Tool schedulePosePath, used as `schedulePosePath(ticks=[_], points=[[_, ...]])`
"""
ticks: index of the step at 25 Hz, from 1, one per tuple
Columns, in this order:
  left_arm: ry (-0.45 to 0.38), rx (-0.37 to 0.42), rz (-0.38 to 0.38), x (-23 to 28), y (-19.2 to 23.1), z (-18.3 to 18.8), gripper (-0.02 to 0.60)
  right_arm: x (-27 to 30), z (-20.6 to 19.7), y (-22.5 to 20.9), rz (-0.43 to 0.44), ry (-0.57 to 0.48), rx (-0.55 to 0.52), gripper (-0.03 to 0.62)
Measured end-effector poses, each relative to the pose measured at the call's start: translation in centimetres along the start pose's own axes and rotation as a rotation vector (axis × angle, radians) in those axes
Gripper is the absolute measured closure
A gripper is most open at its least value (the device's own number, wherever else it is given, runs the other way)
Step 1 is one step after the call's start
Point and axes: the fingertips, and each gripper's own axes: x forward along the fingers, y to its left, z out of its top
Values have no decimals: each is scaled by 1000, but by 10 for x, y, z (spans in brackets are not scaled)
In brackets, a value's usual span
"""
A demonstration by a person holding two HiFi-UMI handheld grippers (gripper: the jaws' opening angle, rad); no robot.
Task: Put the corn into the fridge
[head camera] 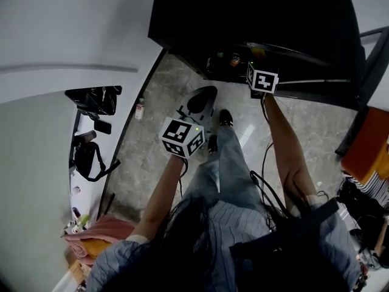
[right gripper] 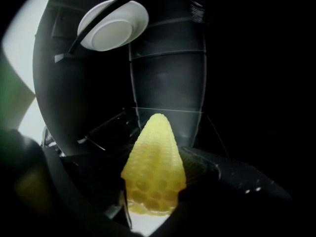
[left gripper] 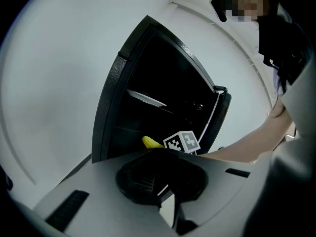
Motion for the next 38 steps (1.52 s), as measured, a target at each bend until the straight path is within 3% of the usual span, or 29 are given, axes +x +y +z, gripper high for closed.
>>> schedulePosePath(ticks=[4,9,18,38], points=[[5,-6,7,-1,2,-3,572,-2,3,-2,-36,-14,-41,336],[18,-15,15,-2,6,-10,572,14,3,-4,-10,6,28,336],[30,-24,18,0,5,-16,572,23,12,-4,46,-3,-64,336],[36,-24,70,-21,12,-16,572,-4,8,-9,16,-42,24,318]])
